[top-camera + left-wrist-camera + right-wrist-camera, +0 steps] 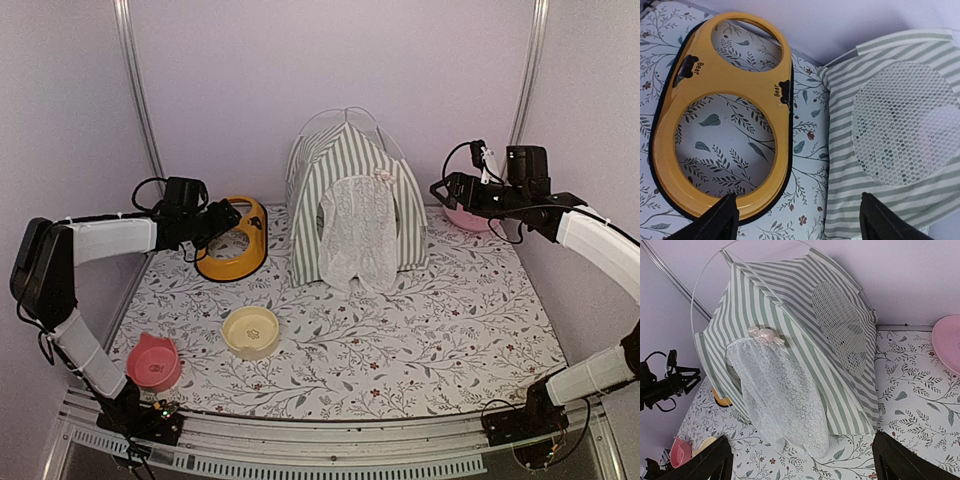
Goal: Set up the pet tent
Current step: Pick up the pet food container at the corner of the board.
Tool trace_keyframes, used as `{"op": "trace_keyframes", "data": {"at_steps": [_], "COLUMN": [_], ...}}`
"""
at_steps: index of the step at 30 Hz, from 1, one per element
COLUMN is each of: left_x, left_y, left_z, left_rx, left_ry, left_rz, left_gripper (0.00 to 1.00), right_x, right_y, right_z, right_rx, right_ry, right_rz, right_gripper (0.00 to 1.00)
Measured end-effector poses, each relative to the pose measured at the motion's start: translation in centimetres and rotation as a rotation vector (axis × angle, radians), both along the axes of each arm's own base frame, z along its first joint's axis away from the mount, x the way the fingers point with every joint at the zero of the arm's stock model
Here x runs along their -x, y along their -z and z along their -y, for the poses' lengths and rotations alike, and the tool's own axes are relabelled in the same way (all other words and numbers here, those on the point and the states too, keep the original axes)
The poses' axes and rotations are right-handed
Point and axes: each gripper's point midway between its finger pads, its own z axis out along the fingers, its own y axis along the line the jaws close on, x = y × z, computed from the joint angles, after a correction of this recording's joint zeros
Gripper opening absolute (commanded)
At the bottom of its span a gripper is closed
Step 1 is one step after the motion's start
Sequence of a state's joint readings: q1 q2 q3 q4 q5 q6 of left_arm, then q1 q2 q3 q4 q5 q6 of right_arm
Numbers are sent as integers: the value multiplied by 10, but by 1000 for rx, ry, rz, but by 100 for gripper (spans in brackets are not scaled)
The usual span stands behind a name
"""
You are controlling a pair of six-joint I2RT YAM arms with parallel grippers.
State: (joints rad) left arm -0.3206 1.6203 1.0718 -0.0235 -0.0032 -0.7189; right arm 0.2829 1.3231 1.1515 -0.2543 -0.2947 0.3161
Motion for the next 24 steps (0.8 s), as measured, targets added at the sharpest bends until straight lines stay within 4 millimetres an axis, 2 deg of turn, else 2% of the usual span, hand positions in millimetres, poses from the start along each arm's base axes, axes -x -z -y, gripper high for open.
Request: {"op": "trace_keyframes", "data": {"at_steps": [2,5,9,16,24], "left_x": [-12,-26,-43,-72,-106], "left_y": [12,30,49,65,104], "left_z": [-10,-15,-15,-21,-27], "left_rx": [53,127,193,299,412], "left_ry": [-62,-132,-207,-331,-434], "left_rz": [-16,-40,-63,-58,-85], "left_gripper": [84,84,84,82,72], "right_x": [4,9,14,25,31], "right_y": [-12,-20,-22,-28,-36], "right_z": [0,1,1,3,4], "right_rx": [-12,-24,-36,-54,-60], "right_ry": [-3,-6,-13,-15,-18], "right_rz": [33,58,62,74,89], "right_gripper": [99,99,99,99,99]}}
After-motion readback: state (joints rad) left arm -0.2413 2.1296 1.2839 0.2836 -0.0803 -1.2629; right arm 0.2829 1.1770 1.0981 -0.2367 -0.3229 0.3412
